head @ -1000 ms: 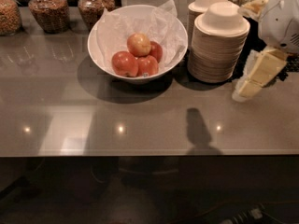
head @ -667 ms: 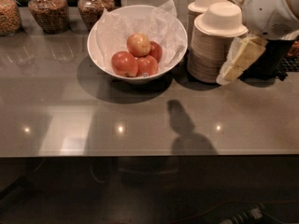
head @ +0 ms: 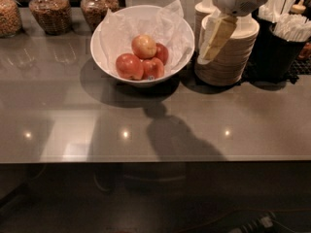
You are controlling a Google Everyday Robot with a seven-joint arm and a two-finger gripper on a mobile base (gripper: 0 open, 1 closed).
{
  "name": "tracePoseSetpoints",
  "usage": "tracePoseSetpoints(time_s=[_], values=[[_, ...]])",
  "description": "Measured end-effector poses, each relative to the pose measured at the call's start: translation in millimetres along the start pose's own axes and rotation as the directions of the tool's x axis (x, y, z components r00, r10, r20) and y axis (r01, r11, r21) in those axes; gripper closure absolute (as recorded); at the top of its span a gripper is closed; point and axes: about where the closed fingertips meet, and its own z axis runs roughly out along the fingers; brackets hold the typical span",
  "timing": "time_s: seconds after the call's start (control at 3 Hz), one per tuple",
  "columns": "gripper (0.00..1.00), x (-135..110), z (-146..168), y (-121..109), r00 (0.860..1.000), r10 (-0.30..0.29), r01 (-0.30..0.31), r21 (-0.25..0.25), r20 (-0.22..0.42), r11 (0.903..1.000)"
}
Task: Pick apple from white bowl
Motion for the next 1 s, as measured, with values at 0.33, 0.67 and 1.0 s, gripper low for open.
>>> tracePoseSetpoints(time_s=[0.33, 0.67, 1.0], values=[[0.0, 0.0, 0.0, 0.0, 1.0, 0.0, 0.0, 0.0, 0.0, 1.0], [0.0, -5.9, 6.2, -3.3, 0.998, -0.064, 0.063, 0.018, 0.022, 0.9978], [0.0, -20.4, 30.3, -14.8, 0.977, -0.192, 0.19, 0.036, 0.088, 0.9812]])
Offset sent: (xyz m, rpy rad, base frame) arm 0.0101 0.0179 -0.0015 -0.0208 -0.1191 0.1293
